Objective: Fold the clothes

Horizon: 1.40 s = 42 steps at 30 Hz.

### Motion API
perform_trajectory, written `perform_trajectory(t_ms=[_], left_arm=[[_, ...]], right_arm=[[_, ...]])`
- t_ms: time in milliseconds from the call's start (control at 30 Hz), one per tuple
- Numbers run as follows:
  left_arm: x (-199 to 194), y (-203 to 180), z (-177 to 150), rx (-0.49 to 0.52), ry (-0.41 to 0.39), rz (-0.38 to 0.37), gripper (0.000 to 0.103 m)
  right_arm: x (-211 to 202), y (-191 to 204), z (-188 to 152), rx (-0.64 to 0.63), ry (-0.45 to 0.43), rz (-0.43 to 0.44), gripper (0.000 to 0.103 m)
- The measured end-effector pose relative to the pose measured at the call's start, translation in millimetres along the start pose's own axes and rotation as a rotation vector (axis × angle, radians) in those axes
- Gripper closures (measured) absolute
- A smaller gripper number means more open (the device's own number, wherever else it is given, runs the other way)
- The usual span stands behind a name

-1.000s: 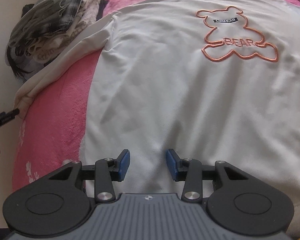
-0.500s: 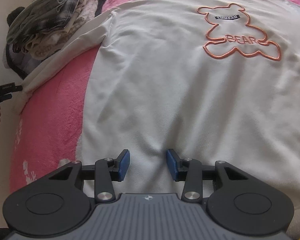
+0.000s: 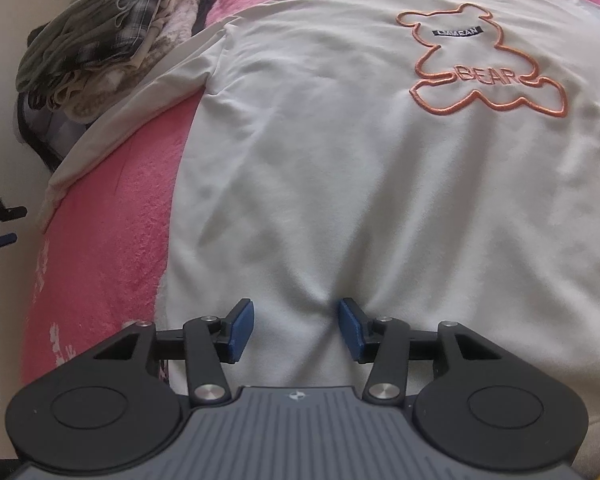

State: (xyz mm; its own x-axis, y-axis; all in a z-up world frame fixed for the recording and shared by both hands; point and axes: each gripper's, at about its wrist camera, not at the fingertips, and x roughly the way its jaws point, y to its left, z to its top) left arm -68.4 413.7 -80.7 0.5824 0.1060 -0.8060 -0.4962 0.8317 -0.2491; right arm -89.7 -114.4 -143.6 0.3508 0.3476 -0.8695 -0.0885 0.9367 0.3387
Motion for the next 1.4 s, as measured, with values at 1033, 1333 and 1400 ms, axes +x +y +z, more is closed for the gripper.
perform_trajectory(t_ms=[1033, 1333, 1400], left_arm=[[-1.6, -104.1, -43.5, 0.773, -0.186, 0.37, 0.103], [-2.2, -42.0, -5.2, 0.172, 0.035, 0.027, 0.075], [13.4, -23.4, 0.0, 0.007, 0.104, -0.04, 0.075]], right_arm=[[2.9, 15.8, -8.5, -0.043, -0.041, -0.027, 0.032], [2.4, 10.3, -8.2, -0.022, -0.053, 0.0, 0.032], [2.3, 9.7, -8.3, -0.017, -0.055, 0.001, 0.032]])
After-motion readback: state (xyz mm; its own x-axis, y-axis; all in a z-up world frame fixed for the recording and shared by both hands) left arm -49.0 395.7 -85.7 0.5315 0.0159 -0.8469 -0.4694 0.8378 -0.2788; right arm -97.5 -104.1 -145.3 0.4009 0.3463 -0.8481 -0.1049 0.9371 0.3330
